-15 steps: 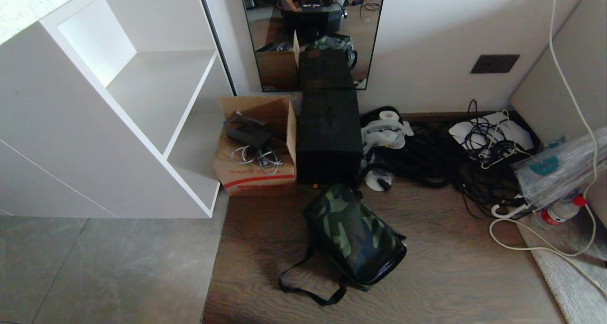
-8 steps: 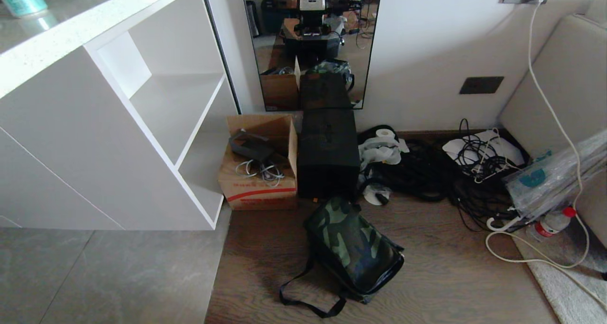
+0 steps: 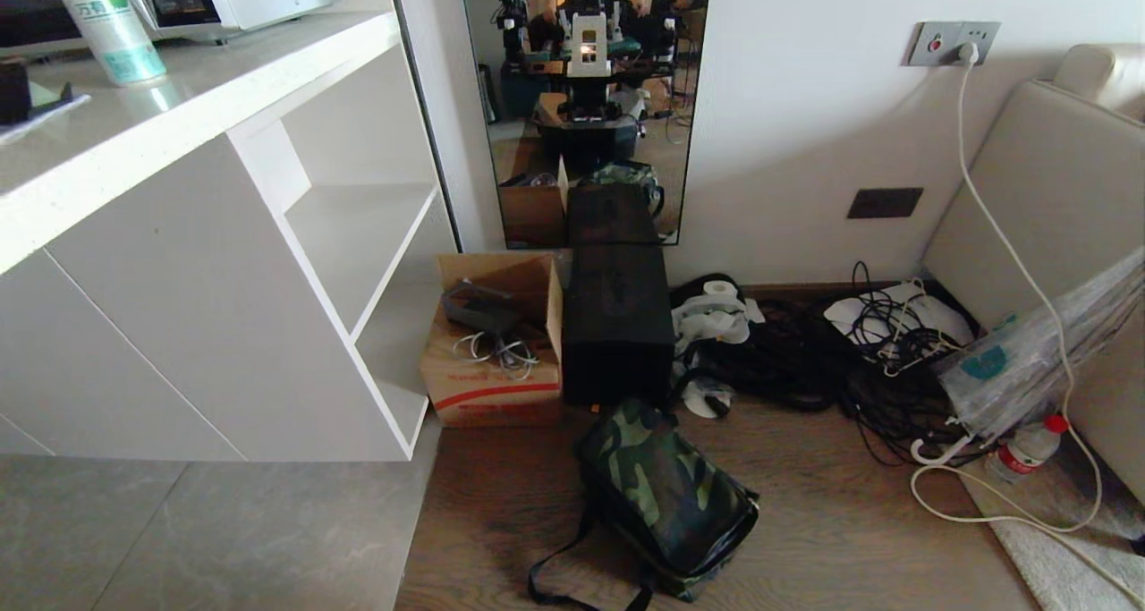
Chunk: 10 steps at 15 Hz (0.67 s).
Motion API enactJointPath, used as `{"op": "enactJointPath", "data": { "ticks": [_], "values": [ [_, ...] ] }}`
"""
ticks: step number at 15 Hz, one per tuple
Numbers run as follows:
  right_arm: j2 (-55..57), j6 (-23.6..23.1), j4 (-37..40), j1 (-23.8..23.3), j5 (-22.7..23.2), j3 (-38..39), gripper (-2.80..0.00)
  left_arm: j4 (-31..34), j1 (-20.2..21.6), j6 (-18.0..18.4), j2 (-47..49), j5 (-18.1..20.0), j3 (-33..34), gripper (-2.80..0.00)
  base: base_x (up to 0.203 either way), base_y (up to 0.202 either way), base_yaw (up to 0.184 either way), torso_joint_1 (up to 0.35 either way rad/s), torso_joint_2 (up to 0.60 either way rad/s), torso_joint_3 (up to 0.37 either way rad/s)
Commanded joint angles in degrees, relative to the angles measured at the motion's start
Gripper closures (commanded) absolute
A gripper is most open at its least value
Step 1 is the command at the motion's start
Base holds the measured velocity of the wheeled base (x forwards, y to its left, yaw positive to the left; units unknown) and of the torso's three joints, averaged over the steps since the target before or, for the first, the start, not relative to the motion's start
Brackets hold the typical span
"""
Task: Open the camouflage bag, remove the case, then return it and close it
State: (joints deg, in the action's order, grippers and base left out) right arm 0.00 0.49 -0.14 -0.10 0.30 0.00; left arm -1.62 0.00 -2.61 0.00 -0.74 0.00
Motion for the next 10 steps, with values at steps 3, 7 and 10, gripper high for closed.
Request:
{"op": "enactJointPath", "data": {
  "ticks": [3, 7, 10],
  "values": [
    [0.1, 0.0, 0.0, 0.0, 0.0, 0.1, 0.0, 0.0, 0.0, 0.0, 0.0, 0.0, 0.4, 0.0, 0.0, 0.0, 0.0, 0.004, 0.0, 0.205],
    [0.1, 0.0, 0.0, 0.0, 0.0, 0.1, 0.0, 0.0, -0.1, 0.0, 0.0, 0.0, 0.4, 0.0, 0.0, 0.0, 0.0, 0.002, 0.0, 0.199],
    [0.1, 0.0, 0.0, 0.0, 0.0, 0.1, 0.0, 0.0, -0.1, 0.0, 0.0, 0.0, 0.4, 0.0, 0.0, 0.0, 0.0, 0.003, 0.0, 0.201]
  ]
}}
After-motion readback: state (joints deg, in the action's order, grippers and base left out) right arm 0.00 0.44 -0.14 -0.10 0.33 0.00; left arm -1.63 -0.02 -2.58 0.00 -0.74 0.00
